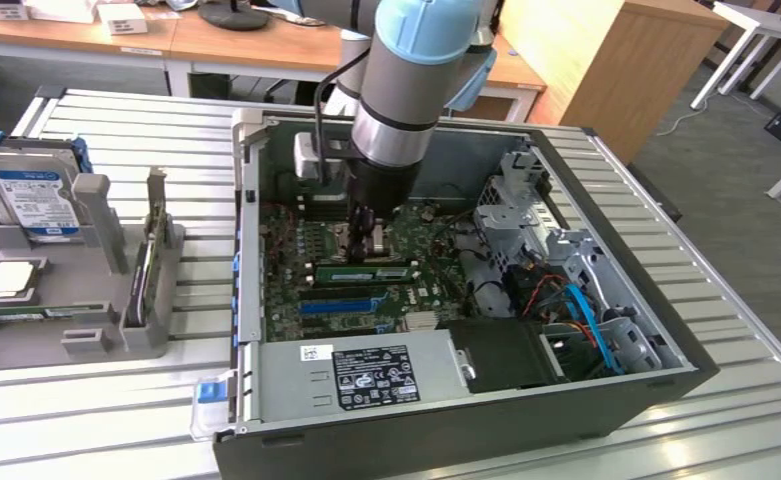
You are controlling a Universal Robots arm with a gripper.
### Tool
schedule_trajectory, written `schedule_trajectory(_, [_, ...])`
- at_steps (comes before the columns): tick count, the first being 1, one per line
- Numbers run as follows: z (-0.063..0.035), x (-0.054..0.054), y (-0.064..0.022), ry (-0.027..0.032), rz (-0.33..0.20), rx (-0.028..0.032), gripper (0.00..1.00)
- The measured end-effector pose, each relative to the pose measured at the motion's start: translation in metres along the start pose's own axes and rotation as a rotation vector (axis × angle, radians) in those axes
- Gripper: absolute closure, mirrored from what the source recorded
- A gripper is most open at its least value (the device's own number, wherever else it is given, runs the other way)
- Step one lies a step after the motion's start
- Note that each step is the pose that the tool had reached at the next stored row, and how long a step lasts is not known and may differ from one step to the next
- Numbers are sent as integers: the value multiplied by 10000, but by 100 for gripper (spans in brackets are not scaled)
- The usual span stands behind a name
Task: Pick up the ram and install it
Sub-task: 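Press down the ram until it locks into place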
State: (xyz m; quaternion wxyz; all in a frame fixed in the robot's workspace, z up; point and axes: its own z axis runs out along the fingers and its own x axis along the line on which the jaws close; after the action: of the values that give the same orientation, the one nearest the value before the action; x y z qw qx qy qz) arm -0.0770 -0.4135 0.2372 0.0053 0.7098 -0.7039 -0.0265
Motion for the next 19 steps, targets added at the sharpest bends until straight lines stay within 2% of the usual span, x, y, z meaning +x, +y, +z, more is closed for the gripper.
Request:
schedule_trajectory(4, [3,-2,53,-1,1,2,89])
schedule_trajectory(19, [2,28,54,0,0,1,89])
